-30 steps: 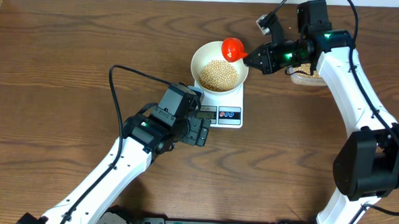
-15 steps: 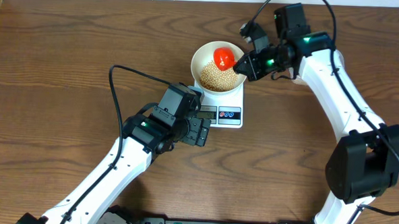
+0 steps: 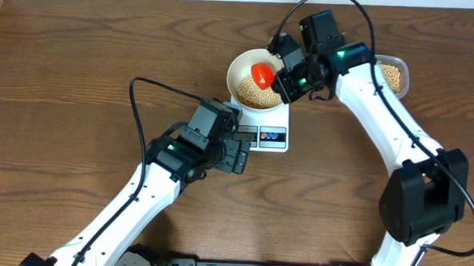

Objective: Scoop item into bowl and weigh 50g on scale

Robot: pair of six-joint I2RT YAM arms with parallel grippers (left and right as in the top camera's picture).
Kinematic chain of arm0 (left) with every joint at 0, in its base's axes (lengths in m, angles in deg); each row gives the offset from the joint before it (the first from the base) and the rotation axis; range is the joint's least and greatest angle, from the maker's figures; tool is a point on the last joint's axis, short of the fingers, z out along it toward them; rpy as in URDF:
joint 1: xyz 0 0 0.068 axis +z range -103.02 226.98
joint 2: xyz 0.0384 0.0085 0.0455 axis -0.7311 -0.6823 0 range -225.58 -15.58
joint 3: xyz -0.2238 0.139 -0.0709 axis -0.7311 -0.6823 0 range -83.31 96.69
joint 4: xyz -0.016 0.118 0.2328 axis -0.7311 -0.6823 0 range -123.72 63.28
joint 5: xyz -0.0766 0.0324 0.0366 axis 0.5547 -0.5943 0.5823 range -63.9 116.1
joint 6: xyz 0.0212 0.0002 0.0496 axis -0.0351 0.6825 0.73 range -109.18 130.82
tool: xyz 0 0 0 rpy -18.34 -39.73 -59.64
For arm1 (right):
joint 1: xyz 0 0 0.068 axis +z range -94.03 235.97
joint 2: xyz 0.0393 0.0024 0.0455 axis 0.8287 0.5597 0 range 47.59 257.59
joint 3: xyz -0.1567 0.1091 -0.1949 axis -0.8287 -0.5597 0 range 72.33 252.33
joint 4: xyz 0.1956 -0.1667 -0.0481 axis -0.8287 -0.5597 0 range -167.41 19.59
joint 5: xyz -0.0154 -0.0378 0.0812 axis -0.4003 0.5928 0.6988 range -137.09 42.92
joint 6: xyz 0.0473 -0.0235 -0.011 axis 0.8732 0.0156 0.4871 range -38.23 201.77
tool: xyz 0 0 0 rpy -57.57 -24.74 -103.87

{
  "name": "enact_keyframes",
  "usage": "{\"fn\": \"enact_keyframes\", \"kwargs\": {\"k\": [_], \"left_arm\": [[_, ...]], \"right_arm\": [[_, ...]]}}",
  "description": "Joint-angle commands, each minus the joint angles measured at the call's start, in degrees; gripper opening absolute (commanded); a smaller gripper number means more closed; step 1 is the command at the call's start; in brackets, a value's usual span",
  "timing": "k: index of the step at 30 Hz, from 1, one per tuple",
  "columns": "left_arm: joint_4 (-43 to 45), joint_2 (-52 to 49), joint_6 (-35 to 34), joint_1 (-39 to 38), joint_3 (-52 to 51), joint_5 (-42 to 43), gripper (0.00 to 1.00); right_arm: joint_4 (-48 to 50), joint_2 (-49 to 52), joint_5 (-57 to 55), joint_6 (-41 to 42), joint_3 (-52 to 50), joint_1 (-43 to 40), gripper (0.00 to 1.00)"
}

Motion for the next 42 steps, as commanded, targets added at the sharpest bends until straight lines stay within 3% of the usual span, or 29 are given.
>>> {"fn": "enact_keyframes", "kwargs": {"k": [1, 14, 42], "left_arm": [[-0.2, -0.3, 0.1, -0.1, -0.1, -1.0, 0.88], [-0.1, -0.3, 0.1, -0.1, -0.1, -1.0, 0.88], [-0.1, -0.3, 0.1, -0.1, -0.1, -1.0, 0.88]], "right_arm": [[-0.2, -1.2, -4.1, -1.3, 1.2, 1.2, 0.01], [-0.2, -4.5, -12.8, -3.9, 1.2, 3.3, 0.01], [-1.2, -4.9, -12.9, -9.1, 1.2, 5.1, 0.01]]}}
